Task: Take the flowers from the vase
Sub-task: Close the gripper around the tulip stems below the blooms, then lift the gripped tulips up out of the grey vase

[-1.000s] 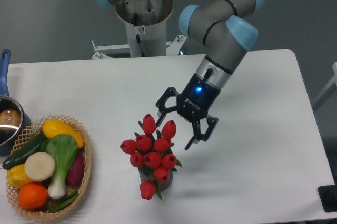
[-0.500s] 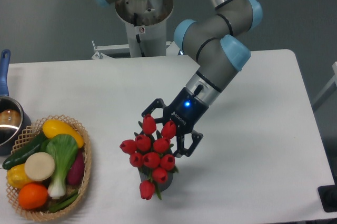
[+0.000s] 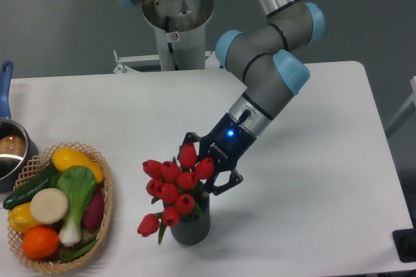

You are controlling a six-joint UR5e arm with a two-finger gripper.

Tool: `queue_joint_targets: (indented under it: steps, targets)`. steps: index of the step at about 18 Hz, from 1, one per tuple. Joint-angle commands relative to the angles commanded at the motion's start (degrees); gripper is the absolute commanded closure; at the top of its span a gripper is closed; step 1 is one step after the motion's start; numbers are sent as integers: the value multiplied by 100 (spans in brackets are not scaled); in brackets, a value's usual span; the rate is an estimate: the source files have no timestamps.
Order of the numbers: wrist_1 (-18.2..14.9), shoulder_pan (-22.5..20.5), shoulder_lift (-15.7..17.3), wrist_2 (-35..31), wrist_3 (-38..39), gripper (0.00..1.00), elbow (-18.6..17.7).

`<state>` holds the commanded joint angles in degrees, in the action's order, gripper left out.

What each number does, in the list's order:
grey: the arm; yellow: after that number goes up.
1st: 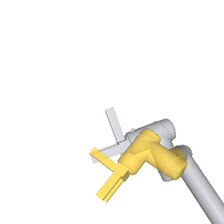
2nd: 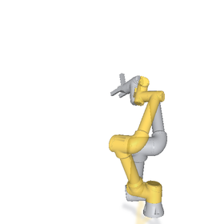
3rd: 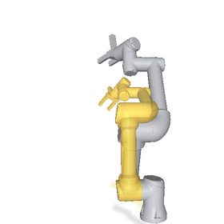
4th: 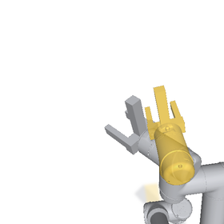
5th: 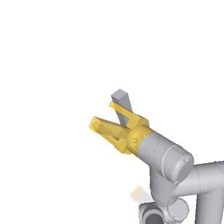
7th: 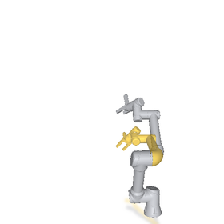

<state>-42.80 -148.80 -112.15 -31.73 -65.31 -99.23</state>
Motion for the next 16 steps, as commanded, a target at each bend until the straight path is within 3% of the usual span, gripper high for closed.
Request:
queue_joint_targets:
  steps: [3,12,16]
  targets:
    - [0,-35,44,9,61,100,52]
    - [0,-176,474,132,1264,100,377]
    - [9,-334,562,517,1696,100,518]
